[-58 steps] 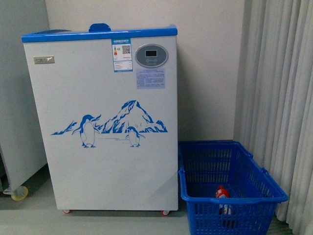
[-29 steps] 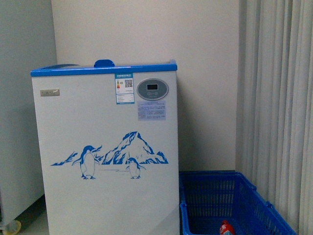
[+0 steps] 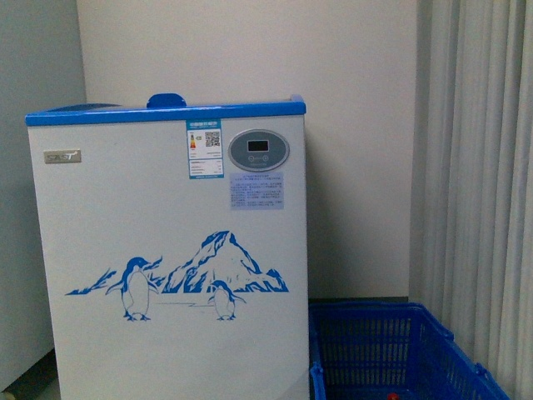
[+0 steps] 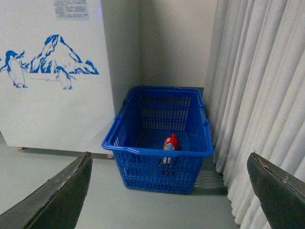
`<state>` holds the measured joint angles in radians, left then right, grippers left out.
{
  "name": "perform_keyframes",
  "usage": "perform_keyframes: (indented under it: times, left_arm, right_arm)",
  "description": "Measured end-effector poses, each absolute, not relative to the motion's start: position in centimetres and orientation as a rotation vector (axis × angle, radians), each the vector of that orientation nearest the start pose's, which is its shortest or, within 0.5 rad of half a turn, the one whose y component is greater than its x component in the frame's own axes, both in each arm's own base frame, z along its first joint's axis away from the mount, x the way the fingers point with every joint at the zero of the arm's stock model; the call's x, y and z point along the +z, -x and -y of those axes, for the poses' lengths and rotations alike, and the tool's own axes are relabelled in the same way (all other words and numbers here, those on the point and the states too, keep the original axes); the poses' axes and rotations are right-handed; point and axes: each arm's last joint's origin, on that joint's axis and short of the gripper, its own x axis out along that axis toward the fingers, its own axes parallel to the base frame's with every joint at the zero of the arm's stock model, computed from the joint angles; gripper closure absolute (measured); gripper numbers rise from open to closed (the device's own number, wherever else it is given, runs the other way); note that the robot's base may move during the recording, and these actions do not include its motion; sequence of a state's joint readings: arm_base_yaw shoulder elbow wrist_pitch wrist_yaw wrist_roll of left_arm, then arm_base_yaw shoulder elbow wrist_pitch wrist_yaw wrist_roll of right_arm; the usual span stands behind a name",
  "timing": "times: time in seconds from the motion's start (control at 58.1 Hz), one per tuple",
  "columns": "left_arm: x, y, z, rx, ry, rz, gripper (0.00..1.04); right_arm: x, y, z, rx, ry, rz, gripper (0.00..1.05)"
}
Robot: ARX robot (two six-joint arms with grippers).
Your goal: Put drink in fridge
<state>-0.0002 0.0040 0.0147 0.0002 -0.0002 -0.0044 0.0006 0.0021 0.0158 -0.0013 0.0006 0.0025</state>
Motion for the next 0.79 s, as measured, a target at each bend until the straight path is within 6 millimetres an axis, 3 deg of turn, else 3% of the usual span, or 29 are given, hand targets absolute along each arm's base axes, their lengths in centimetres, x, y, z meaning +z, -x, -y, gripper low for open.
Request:
perform_keyframes:
  times: [0.792]
  left_arm:
    - [16.82, -9.7, 0.0, -0.001, 0.004, 0.011, 0.08]
  right_arm:
    - [16.86, -9.68, -0.01, 0.001, -0.002, 0.013, 0.07]
